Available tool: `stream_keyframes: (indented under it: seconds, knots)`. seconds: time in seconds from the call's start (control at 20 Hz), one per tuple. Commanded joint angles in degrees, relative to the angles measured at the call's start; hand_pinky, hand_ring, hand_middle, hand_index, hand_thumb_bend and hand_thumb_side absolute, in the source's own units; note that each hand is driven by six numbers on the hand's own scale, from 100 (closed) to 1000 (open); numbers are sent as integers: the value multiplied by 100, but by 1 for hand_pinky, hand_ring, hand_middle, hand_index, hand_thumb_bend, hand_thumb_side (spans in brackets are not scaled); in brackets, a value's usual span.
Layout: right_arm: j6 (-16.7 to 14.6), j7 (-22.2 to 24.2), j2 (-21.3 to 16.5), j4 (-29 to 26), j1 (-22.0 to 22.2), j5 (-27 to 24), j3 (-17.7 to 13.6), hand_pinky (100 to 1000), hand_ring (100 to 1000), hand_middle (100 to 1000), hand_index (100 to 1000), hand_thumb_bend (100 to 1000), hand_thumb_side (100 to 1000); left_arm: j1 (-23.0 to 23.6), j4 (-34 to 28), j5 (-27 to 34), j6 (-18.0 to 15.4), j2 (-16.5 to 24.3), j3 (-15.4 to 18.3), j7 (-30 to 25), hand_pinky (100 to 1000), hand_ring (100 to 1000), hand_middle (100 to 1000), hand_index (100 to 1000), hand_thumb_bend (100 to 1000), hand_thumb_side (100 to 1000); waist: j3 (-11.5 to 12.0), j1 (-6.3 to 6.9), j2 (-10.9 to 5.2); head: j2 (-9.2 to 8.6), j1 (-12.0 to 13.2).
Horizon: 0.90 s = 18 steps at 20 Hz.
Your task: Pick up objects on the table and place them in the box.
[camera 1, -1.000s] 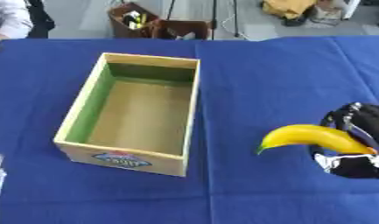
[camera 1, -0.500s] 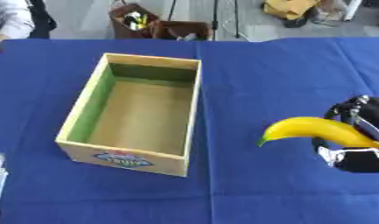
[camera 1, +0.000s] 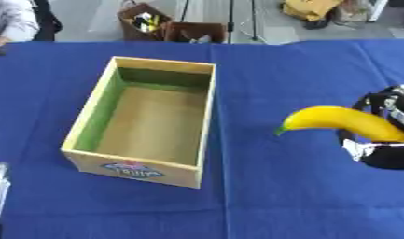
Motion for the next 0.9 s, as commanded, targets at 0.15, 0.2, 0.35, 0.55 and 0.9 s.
stream_keyframes:
  seconds: [0.15,0.2,0.35,0.55,0.9]
  knots:
    - [-16,-66,-287,-110,-227,-98,-135,677,732,379,537,100,493,-69,-99,12,-16,62,-18,-29,561,697,754,903,100,1000,47,-32,-158,54,-30]
    - [-12,-66,-290,-110,-270,-118,-144,677,732,378,536,100,494,-71,-99,13,-16,64,-20,-32,561,696,754,903,100,1000,59,-38,-160,59,-35]
    - [25,-72,-302,-110,-445,-207,-171,678,732,371,532,100,495,-84,-99,16,-21,73,-25,-41,562,697,754,903,100,1000,98,-58,-170,75,-57]
    - [65,-40,-309,-110,-546,-271,-170,678,732,368,530,100,496,-91,-99,19,-24,76,-29,-50,561,696,754,903,100,1000,115,-72,-173,75,-68]
    - [173,104,-268,-110,-1061,-373,-140,679,732,361,528,100,496,-101,-99,30,-25,92,-53,-82,561,696,755,903,100,1000,207,-153,-180,52,-99]
